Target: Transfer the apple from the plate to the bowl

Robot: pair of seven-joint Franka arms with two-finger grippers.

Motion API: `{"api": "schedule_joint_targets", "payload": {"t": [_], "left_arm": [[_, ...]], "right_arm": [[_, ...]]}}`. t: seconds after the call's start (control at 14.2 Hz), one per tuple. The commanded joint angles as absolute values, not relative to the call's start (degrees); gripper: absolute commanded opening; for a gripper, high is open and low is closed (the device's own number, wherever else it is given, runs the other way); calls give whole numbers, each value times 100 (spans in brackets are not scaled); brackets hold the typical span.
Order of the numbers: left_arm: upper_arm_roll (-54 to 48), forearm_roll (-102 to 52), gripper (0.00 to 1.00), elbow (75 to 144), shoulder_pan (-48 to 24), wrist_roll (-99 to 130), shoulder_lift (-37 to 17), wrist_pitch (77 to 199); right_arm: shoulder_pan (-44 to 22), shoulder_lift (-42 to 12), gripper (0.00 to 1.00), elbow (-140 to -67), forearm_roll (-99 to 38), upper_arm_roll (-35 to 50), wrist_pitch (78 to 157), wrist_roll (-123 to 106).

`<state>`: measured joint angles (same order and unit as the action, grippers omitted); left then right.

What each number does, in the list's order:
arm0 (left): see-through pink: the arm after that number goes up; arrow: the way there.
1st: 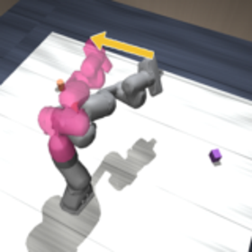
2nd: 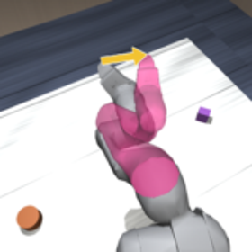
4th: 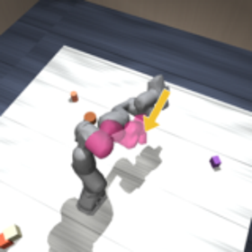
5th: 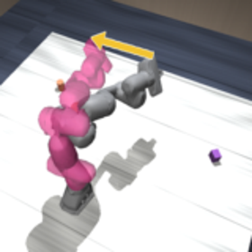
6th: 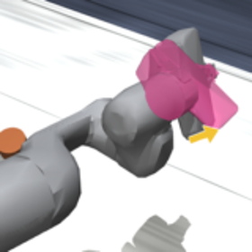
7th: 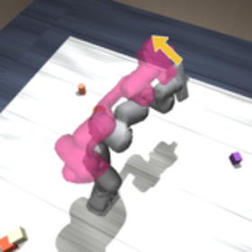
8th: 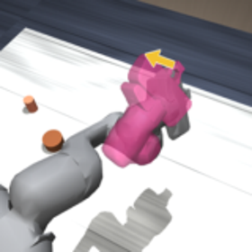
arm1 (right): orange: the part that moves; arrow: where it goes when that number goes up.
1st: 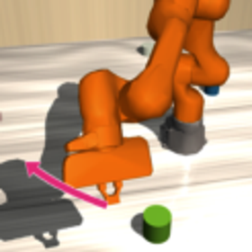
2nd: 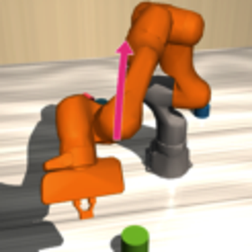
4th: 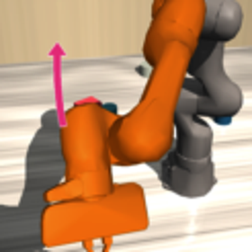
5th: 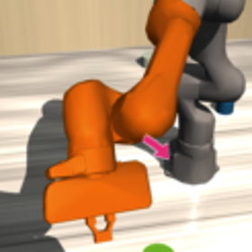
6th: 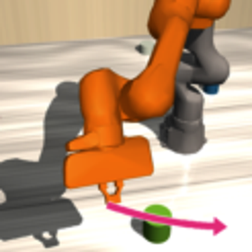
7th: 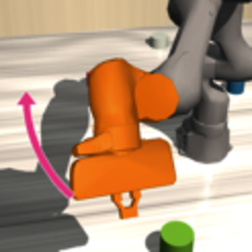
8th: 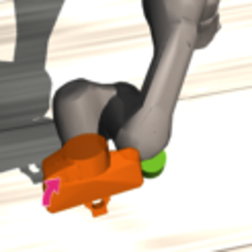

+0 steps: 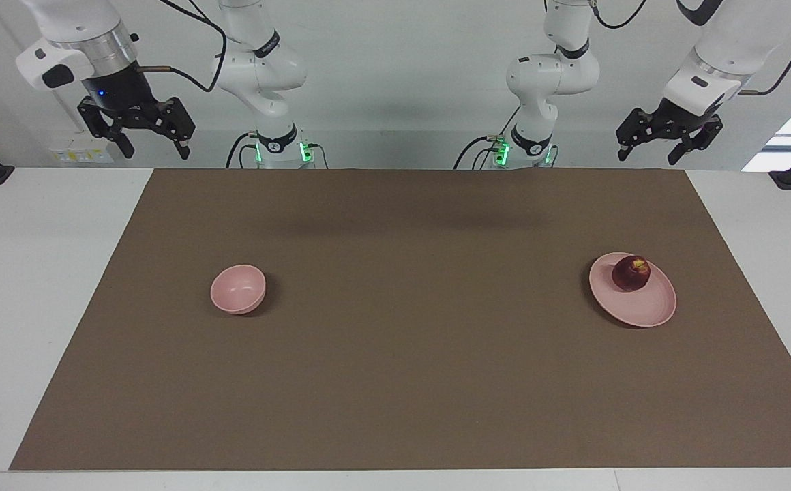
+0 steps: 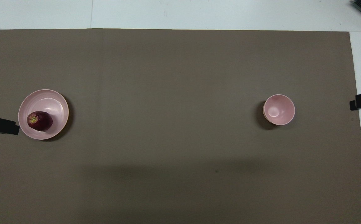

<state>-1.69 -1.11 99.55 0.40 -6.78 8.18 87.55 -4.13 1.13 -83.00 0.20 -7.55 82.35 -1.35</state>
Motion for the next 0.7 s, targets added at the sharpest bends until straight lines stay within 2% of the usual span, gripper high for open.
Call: {"api": "schedule_joint_targets", "payload": {"t": [0.0,0.42,0.63], "left_arm": [[-149,-18,100,10817,53,-703,993,9551],[-123,-18,100,12241,298,-869,888,11580],[-123,-26,100,12462,536,-1169,582,12171]], "right_arm": [[-369,264,100,-8482,-44,-773,8279,-325],[-369,264,100,-8490,-44,-773,8279,-325],[-369,264,100,-8490,-44,-773,8279,-325]]}}
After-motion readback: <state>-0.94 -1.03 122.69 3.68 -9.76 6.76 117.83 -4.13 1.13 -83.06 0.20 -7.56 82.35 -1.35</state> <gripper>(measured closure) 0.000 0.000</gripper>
